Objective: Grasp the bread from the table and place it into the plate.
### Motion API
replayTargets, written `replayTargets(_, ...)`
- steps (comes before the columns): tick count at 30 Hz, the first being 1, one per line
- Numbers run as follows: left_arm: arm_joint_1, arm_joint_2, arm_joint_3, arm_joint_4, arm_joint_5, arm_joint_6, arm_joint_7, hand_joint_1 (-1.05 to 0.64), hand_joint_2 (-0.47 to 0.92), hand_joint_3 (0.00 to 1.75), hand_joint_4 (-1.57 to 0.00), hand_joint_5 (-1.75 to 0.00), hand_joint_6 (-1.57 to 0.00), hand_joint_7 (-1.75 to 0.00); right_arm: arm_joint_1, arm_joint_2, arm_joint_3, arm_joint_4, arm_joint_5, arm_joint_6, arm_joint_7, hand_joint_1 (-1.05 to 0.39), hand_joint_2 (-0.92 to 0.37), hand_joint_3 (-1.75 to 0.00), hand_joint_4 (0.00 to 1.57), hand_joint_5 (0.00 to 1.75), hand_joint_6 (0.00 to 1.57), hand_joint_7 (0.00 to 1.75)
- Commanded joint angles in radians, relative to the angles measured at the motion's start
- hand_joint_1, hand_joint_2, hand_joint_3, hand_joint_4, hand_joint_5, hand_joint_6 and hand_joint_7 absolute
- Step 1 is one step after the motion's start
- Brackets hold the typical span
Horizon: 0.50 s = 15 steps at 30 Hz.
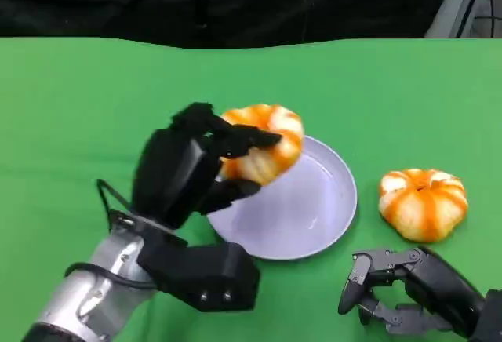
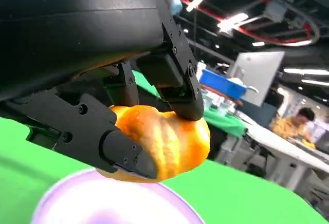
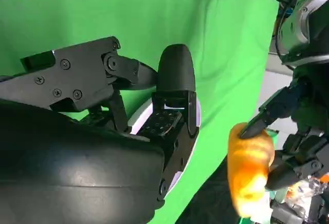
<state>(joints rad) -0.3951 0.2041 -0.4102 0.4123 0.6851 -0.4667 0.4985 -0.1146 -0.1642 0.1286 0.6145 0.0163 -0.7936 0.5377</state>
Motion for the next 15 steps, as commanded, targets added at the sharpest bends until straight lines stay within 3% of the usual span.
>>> replayTargets(1, -0.007, 0.006, -0.001, 0.015, 0.010, -0.032, -0.005, -0.08, 0.88, 0.00, -0.74, -1.20, -1.13, -0.15, 0.007, -0.006, 0.000, -0.017, 0.015, 0.015, 0.002, -0.10, -0.85, -0.60, 0.72, 1.59, 0.81, 1.15)
replayTargets(6, -0.053, -0.032, -0.042, 0.091, 0.030, -0.041, -0.016, -0.09, 0.86, 0.00, -0.74, -1.21, -1.13, -0.13, 0.012, -0.007, 0.000, -0.041, 0.013, 0.054, 0.000, -0.09, -0.87, -0.55, 0.74, 1.57, 0.80, 1.21)
replayTargets(15, -0.091, -0.066, -0.014, 0.203, -0.083, -0.066, -0.133, -0.10, 0.92, 0.01, -0.72, -1.12, -1.11, -0.08, 0.003, -0.007, 0.000, -0.033, 0.003, 0.029, -0.005, -0.09, -0.88, -0.54, 0.74, 1.58, 0.79, 1.23)
